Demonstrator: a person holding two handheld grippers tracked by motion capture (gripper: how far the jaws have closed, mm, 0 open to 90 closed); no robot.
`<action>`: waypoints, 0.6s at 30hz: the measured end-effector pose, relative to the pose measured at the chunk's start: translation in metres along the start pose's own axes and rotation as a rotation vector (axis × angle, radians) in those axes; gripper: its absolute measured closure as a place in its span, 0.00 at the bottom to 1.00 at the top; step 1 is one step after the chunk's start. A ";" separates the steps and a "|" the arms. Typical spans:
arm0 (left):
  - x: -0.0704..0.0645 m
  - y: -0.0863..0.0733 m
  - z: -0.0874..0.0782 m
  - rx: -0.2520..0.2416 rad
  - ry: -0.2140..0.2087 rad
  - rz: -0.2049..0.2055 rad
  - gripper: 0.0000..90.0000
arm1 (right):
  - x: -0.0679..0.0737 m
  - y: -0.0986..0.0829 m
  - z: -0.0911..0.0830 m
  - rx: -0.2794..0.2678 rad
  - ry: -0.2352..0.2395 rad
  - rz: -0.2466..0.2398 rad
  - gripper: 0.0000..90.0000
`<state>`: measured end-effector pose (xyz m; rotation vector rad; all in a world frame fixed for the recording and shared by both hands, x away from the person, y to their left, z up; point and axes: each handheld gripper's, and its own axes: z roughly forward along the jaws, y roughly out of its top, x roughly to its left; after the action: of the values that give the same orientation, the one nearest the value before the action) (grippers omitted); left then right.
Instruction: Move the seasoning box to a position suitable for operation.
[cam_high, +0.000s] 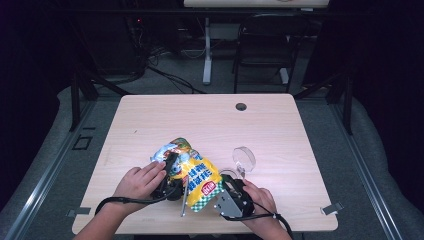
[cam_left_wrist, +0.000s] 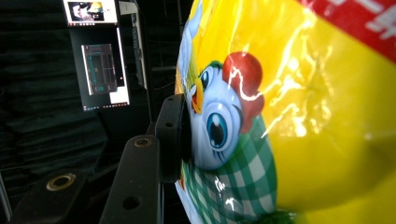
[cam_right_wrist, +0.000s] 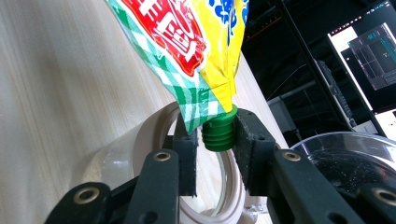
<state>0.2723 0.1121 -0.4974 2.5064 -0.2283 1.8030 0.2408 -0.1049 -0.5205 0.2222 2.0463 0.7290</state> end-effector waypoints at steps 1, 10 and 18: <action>0.000 0.000 0.000 0.000 0.000 0.001 0.70 | 0.000 0.000 0.000 -0.003 0.000 0.001 0.79; 0.002 0.001 0.000 -0.003 0.007 0.006 0.70 | 0.000 0.000 -0.001 0.003 -0.005 0.000 0.79; 0.003 0.001 -0.001 0.000 0.005 0.016 0.70 | 0.000 -0.001 -0.001 -0.003 -0.006 0.004 0.79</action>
<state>0.2725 0.1107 -0.4941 2.5072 -0.2485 1.8148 0.2403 -0.1059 -0.5202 0.2269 2.0393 0.7337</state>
